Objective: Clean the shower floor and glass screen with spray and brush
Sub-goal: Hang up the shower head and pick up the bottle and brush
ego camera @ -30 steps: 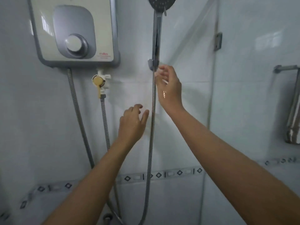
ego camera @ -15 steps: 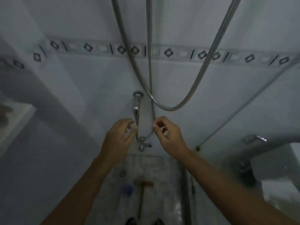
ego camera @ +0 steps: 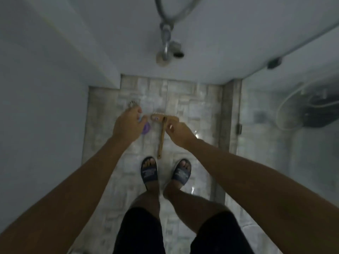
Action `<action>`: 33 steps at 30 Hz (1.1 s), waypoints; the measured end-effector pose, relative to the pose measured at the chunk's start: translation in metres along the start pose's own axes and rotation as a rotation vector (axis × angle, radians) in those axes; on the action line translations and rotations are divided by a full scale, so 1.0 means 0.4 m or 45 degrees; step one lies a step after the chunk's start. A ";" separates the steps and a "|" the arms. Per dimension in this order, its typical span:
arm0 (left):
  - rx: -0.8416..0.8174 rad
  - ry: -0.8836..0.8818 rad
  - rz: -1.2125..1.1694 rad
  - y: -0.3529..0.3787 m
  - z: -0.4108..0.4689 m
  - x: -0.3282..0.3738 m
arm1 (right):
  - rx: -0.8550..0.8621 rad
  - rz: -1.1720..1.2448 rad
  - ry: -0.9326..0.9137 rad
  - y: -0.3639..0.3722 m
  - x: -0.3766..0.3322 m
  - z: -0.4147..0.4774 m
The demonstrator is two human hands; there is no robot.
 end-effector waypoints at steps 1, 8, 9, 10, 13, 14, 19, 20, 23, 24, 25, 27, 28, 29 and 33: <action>-0.036 -0.048 0.028 0.060 0.030 -0.051 | -0.047 -0.023 0.051 0.059 0.049 0.053; -0.122 -0.397 0.223 0.375 0.171 -0.385 | -0.332 -0.261 0.133 0.427 0.344 0.329; -0.122 -0.416 0.215 0.406 0.180 -0.415 | -0.384 -0.301 0.151 0.460 0.375 0.349; -0.118 -0.416 0.188 0.440 0.191 -0.445 | -0.413 -0.343 0.166 0.491 0.412 0.374; -0.121 -0.353 0.095 0.509 0.209 -0.494 | -0.434 -0.408 0.187 0.545 0.483 0.408; -0.099 -0.334 0.091 0.518 0.219 -0.505 | -0.422 -0.460 0.148 0.555 0.496 0.423; -0.084 -0.312 0.119 0.522 0.235 -0.510 | -0.294 -0.565 0.071 0.539 0.487 0.445; -0.076 -0.300 0.108 0.519 0.236 -0.505 | -0.239 -0.532 0.075 0.523 0.486 0.445; -0.049 -0.280 0.031 0.490 0.239 -0.486 | -0.088 -0.423 0.085 0.447 0.458 0.432; -0.026 -0.285 -0.006 0.467 0.238 -0.477 | -0.031 -0.381 0.080 0.411 0.443 0.433; 0.004 -0.290 -0.042 0.437 0.233 -0.463 | 0.002 -0.291 0.093 0.365 0.412 0.421; 0.050 -0.275 -0.098 0.383 0.222 -0.431 | 0.135 -0.141 0.068 0.269 0.351 0.408; 0.060 -0.259 -0.131 0.348 0.207 -0.404 | 0.200 -0.103 0.039 0.221 0.316 0.396; 0.067 -0.234 -0.167 0.315 0.188 -0.375 | 0.237 -0.071 0.044 0.180 0.284 0.372; 0.133 -0.218 -0.298 0.128 0.090 -0.247 | 0.268 0.038 0.010 0.051 0.146 0.247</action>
Point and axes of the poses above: each hand's wrist, its own z-axis towards the middle knuckle, its own y-axis out of the palm, x = y × z, the point moved 10 cm from there along z, towards the middle knuckle, and after that the axes turned 1 degree about -x, right-handed, at the moved point
